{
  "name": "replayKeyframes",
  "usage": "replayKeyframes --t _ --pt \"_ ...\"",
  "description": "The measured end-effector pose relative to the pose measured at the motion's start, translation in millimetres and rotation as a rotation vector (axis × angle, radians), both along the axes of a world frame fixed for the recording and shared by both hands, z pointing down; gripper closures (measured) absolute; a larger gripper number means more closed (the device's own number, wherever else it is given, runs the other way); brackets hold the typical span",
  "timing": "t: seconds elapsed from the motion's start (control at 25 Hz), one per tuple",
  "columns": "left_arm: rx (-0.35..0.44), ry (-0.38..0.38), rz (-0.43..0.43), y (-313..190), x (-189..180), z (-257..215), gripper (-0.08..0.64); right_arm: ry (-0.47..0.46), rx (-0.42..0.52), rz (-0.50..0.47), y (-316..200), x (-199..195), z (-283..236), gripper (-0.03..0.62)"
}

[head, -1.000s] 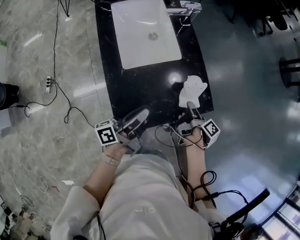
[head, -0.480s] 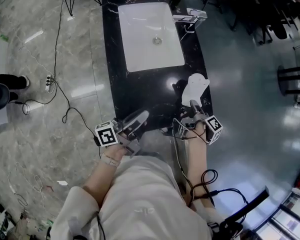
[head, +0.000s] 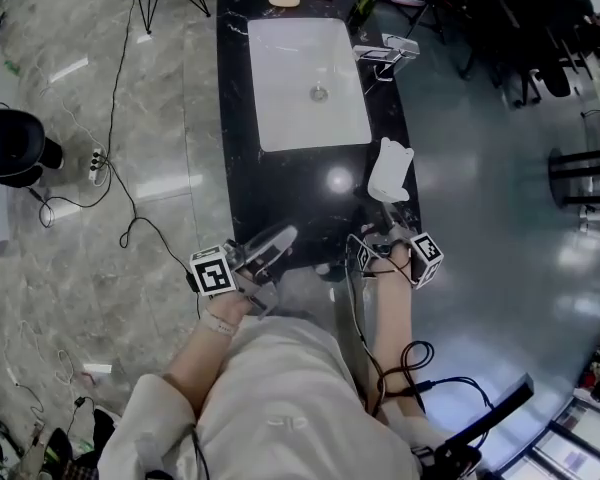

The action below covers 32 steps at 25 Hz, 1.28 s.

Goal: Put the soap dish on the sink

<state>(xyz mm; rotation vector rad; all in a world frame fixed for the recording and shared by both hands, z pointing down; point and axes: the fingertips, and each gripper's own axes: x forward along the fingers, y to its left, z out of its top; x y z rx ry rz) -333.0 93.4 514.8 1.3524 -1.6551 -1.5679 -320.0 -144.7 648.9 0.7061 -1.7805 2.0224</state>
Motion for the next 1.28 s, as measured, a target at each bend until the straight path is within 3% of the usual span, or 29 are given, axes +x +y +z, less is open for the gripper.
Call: replayKeyframes --t 0.48,0.72,1.0,1.28 --pt "-0.002 -0.016 -0.001 8 7 -3 0.489 -0.050 -0.009 -0.027 16 3 -2 0.448" --pt "-0.001 -0.045 0.026 1 29 -19 0.489 -0.113 -0.014 -0.028 21 23 -26 0.453" --pt "0.000 -0.103 0.124 -28 34 -31 0.489 -0.346 0.023 -0.032 24 30 -92 0.468" --pt "0.034 -0.209 0.354 -108 79 -66 0.489 -0.598 0.166 0.030 -8 104 -164 0.486"
